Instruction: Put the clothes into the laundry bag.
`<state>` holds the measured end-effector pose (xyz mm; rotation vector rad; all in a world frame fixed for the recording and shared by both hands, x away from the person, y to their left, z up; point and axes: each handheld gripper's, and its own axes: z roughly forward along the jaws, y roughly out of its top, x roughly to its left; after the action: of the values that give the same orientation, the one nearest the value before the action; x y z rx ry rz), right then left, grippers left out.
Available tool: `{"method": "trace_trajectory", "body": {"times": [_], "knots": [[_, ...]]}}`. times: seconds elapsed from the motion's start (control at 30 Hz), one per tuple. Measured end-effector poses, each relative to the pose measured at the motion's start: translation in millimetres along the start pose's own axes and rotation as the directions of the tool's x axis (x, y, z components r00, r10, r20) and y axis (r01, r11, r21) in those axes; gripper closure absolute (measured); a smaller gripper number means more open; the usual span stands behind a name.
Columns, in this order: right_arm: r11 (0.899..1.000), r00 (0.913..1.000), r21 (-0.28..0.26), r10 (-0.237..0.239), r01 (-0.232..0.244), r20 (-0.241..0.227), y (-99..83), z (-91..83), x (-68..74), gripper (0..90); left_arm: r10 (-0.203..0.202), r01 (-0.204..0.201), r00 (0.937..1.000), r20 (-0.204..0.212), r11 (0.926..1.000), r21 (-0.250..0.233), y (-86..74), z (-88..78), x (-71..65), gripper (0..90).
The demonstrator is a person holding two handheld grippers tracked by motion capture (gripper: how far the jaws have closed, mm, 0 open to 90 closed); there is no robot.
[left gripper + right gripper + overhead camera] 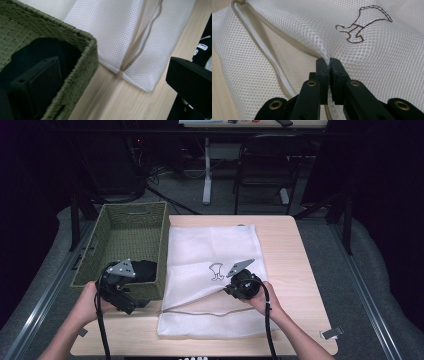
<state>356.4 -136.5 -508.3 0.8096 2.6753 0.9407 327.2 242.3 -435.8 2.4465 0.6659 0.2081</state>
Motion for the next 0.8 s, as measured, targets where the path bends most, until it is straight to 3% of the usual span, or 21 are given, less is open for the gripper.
{"method": "trace_trajectory", "body": {"times": [0.3,0.4,0.57,0.8], "knots": [[1.000,1.0000,0.002,0.005,-0.005,0.002,0.0,-0.7,0.8,86.2,0.014,-0.014,0.9999,0.001,0.9990,0.041,16.3,-6.9,17.4,0.3],[1.000,1.0000,-0.004,-0.006,0.006,0.006,0.0,-1.1,0.7,86.1,0.004,0.000,0.9990,-0.044,0.9966,0.082,23.8,-6.2,27.8,0.0],[1.000,0.9999,0.000,-0.006,0.006,0.009,0.1,-1.2,1.8,86.1,0.007,-0.002,0.9983,-0.058,0.9963,0.086,30.7,-7.2,36.7,0.0],[1.000,0.9998,-0.008,-0.014,0.014,0.017,-0.3,-1.8,2.4,86.1,0.029,-0.018,0.9968,-0.075,0.9901,0.139,43.2,-7.2,52.8,0.0]]}}
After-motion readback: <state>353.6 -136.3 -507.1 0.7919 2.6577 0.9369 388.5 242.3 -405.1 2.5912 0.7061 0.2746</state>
